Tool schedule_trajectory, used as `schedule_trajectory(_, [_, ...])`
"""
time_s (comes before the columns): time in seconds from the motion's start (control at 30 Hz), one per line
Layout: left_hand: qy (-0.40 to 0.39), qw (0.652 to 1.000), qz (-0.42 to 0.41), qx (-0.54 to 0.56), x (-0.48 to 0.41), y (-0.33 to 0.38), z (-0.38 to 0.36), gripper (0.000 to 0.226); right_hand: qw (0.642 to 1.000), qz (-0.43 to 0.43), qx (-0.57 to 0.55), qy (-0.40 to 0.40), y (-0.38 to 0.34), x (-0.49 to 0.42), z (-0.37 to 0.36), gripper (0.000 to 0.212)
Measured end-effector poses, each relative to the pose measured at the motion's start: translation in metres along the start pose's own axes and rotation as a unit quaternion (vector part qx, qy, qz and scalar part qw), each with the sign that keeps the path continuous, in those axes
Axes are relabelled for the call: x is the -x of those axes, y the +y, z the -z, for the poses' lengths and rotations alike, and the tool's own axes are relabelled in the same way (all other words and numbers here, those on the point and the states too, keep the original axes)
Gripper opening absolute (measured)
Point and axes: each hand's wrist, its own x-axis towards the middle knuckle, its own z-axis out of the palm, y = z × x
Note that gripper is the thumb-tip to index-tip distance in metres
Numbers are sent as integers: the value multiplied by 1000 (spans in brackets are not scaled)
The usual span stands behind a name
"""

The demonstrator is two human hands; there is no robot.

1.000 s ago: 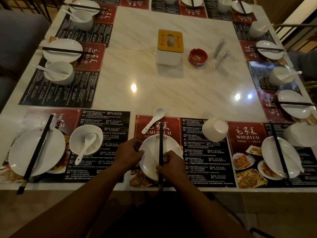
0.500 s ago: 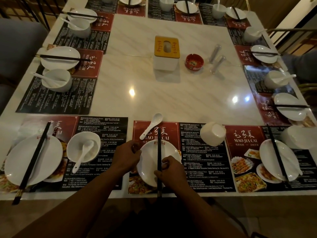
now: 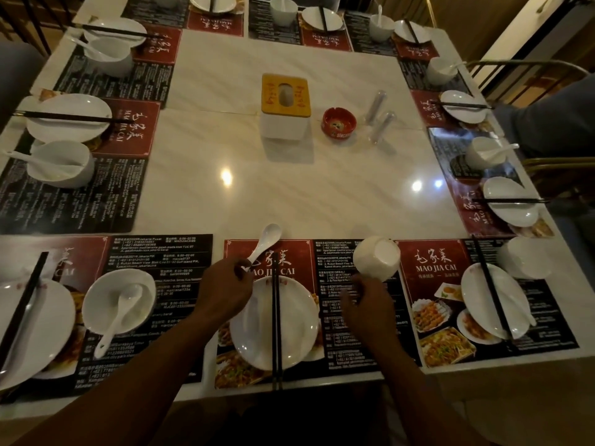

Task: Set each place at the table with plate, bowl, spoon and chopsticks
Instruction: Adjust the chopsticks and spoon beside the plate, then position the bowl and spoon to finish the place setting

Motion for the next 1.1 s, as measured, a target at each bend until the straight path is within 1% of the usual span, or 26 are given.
schedule_trajectory(0.07, [5, 1000, -12, -8, -3, 8, -5, 21, 992, 56, 83, 79, 21, -34, 22, 56])
schedule_trajectory(0.1, [5, 1000, -17, -8, -3, 12, -7, 21, 987, 72, 113, 94, 30, -51, 31, 67])
schedule_trajectory(0.13, [3, 1000, -20, -8, -4, 16, -9, 22, 985, 75, 132, 88, 37, -67, 39, 79])
schedule_trajectory(0.23, [-1, 999, -36, -21, -3, 29, -17, 27, 987, 40, 155, -4, 51, -106, 50, 112])
schedule_trajectory(0.27, [-3, 999, -44, -27, -3, 34, -20, 28, 987, 38, 152, -39, 54, -114, 50, 119])
schedule_trajectory(0.33, [-5, 998, -55, -28, -1, 44, -27, 30, 986, 52, 129, -95, 59, -124, 45, 123])
schedule_trajectory(0.43, [-7, 996, -80, -28, 3, 62, -38, 30, 986, 60, 103, -116, 64, -128, 40, 119])
schedule_trajectory(0.53, [-35, 990, -134, -35, 8, 82, -52, 29, 986, 77, 86, -122, 64, -129, 45, 116])
schedule_trajectory(0.6, [-63, 981, -174, -62, 9, 95, -65, 37, 985, 83, 53, -140, 58, -125, 53, 116])
schedule_trajectory(0.67, [-77, 972, -198, -97, 11, 106, -80, 55, 979, 55, -25, -193, 49, -119, 66, 116])
schedule_trajectory(0.7, [-77, 969, -210, -100, 12, 112, -86, 63, 968, 29, -77, -238, 44, -116, 73, 113])
schedule_trajectory(0.73, [-78, 966, -226, -94, 13, 117, -91, 66, 949, 2, -125, -288, 40, -112, 80, 108])
schedule_trajectory(0.8, [-78, 961, -255, -69, 15, 126, -100, 57, 903, -56, -188, -382, 36, -108, 87, 92])
schedule_trajectory(0.87, [-77, 964, -251, -39, 17, 130, -106, 40, 864, -99, -234, -434, 34, -105, 88, 78])
schedule_trajectory(0.9, [-73, 968, -238, -32, 18, 130, -108, 35, 849, -117, -262, -443, 33, -104, 86, 73])
schedule_trajectory(0.97, [-53, 978, -200, -26, 20, 128, -111, 27, 833, -137, -299, -444, 33, -102, 85, 61])
schedule_trajectory(1.03, [-38, 988, -147, -32, 21, 125, -113, 22, 836, -121, -304, -441, 37, -103, 87, 53])
schedule_trajectory(1.1, [-46, 994, -91, -36, 22, 125, -114, 21, 859, -71, -258, -437, 40, -104, 89, 43])
